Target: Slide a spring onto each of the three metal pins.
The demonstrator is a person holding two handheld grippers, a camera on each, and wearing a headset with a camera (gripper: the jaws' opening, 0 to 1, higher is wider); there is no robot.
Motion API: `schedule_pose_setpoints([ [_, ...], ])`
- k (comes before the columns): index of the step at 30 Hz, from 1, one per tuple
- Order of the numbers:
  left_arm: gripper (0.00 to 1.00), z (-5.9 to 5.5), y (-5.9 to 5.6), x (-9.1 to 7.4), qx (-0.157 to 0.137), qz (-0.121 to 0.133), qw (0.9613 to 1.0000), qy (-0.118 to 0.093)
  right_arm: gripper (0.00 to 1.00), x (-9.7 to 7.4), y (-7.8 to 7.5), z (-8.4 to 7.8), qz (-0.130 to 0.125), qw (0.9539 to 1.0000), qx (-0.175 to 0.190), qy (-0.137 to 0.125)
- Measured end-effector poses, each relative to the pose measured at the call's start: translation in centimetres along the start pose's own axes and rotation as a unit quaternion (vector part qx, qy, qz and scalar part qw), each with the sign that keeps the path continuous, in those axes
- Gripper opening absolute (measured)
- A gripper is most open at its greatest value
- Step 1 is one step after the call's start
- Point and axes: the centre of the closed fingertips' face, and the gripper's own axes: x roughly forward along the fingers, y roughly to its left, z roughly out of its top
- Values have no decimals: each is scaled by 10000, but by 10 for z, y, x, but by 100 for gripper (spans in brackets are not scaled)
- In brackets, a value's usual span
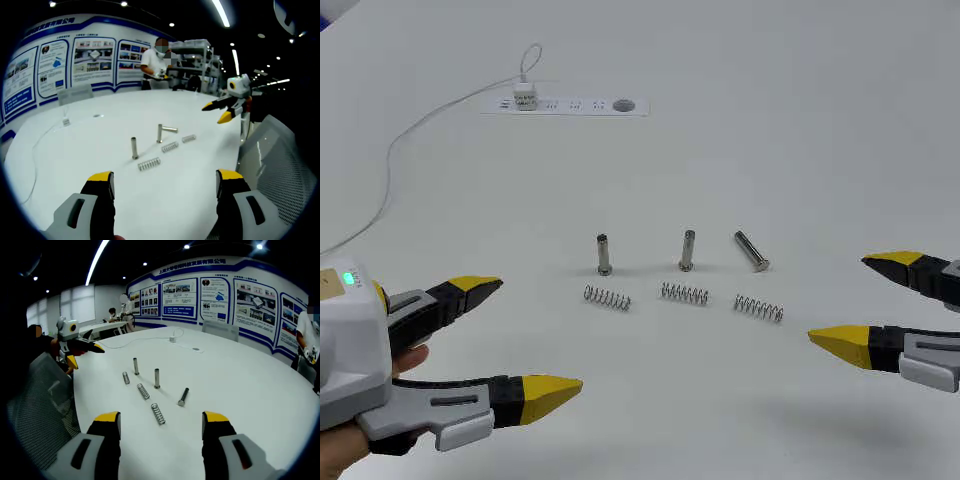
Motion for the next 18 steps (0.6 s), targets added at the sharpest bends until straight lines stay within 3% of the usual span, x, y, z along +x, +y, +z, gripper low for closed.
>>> schedule_pose_setpoints([
  [18, 85, -1, -1, 0, 11, -30, 10000, 18, 65, -2, 3, -3, -23, 10000, 73, 61],
])
